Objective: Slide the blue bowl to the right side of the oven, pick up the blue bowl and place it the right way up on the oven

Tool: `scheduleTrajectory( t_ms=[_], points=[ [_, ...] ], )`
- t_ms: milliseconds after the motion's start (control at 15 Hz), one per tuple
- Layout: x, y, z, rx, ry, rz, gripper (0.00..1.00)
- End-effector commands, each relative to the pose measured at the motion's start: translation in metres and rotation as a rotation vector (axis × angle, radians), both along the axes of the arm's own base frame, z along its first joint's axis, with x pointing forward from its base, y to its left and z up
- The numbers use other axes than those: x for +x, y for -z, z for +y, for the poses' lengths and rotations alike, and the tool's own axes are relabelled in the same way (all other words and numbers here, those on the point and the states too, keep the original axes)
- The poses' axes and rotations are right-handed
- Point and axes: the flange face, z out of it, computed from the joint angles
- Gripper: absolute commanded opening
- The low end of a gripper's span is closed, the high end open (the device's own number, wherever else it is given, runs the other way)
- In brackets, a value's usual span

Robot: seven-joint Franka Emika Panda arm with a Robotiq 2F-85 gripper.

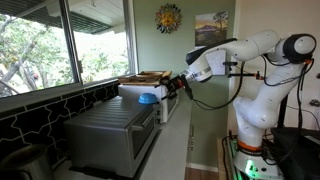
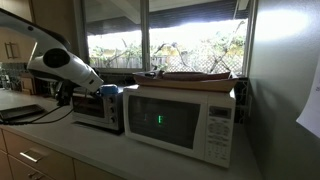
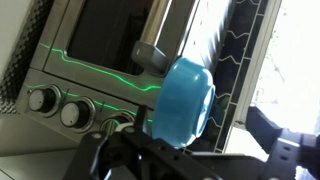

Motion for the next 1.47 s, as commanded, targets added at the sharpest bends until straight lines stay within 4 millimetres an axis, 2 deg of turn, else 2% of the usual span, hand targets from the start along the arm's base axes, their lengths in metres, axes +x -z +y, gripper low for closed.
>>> scheduleTrajectory(
  t_ms=[0,733,1400],
  points=[
    [-0.001,-0.002,-0.002,0.061,0.005,-0.049,1.00],
    [0.000,0.025,0.003,0.140,0.016,-0.088,1.00],
    [0.009,0.050,0.010,0.216,0.051,-0.090,1.00]
  ],
)
